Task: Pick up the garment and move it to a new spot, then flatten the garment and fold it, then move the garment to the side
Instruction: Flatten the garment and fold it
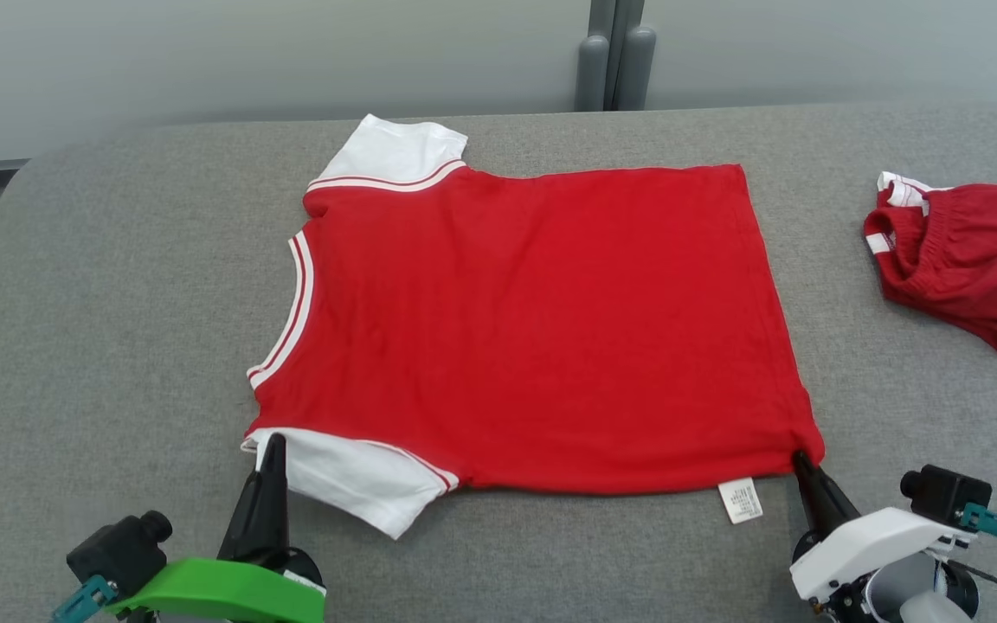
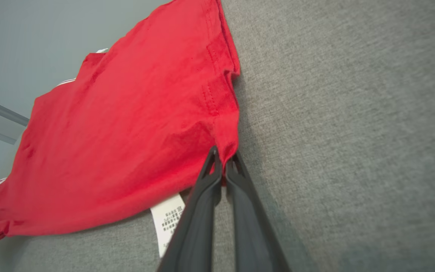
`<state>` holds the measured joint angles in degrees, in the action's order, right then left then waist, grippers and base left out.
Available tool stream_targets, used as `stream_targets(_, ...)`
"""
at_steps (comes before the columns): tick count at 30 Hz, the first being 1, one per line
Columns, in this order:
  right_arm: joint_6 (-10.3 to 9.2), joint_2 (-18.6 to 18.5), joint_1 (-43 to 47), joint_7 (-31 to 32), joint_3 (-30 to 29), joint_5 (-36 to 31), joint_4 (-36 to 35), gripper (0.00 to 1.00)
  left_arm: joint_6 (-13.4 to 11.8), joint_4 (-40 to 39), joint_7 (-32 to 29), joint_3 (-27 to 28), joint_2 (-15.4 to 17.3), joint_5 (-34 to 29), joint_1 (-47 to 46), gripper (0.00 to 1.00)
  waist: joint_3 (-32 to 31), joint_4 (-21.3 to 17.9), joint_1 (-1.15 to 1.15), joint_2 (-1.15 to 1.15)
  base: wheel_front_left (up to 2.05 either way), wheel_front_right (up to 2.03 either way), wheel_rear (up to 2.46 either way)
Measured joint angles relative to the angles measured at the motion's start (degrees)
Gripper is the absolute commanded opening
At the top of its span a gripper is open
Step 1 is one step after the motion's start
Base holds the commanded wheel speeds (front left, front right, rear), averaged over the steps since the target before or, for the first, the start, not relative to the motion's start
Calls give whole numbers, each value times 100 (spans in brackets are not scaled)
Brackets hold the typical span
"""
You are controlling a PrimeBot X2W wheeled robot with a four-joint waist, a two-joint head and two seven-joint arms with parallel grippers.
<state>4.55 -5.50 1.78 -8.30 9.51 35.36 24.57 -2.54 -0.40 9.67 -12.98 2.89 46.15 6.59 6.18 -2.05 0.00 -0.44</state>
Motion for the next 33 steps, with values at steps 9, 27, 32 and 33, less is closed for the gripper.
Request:
stream_targets(9, 99, -113, -527, 450, -119, 364, -350, 0, 2, -19, -13, 53, -10, 309, -595, 0, 79, -31, 0, 0, 0, 0, 0)
stream_targets(27, -37, -272, -2416, 1812, 18, 466, 170, 0, -269, 1517, -155, 59, -54, -46, -2613, 0, 883, -148, 0, 0, 0, 0, 0)
stream_targets(32, -120, -111, -2695, 1863, -159, 742, 363, 47, -286, 1875, -126, 140, -75, -13, -2989, 12, 1106, -197, 0, 0, 0, 0, 0)
stream_targets(33, -143, -86, -2750, 1860, -219, 790, 396, 100, -300, 1928, -96, 165, -77, 16, -3039, 41, 1140, -203, 0, 0, 0, 0, 0)
